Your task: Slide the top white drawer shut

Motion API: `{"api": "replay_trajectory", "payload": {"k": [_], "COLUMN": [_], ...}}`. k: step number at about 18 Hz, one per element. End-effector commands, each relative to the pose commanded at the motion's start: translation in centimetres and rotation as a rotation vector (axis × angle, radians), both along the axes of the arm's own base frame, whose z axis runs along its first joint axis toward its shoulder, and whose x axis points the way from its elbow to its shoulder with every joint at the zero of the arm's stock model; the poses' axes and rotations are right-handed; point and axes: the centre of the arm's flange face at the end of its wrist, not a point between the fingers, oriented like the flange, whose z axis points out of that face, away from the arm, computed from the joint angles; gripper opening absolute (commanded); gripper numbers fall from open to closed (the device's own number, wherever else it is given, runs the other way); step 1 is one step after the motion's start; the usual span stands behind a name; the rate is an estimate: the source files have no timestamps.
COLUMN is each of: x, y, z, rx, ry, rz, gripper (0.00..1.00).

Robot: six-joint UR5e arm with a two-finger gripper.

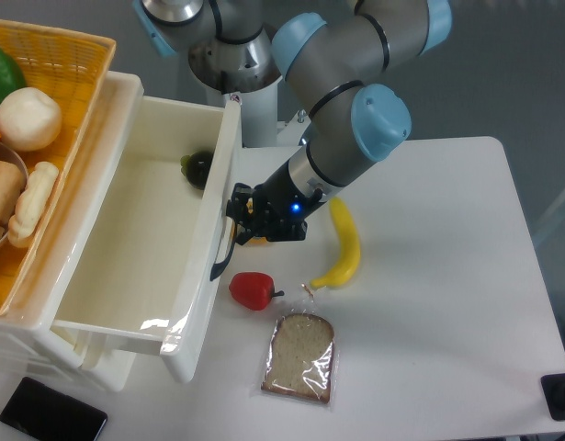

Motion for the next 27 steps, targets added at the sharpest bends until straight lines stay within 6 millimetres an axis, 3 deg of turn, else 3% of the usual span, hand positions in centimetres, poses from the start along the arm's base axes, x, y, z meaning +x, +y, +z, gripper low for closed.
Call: {"api": "replay_trajectory", "payload": {"k": [8, 20, 27], "x": [2.3, 8.2, 9.8], "y": [1.5, 4.6, 5.4], "z": [-0.1, 0.2, 0.1], "rx": [0.003, -0.017, -0.028], "ry": [-0.016, -0.032, -0.038], "rz": [-0.034, -0.098, -0.114], "gripper": [0.00, 0.00, 0.00]}}
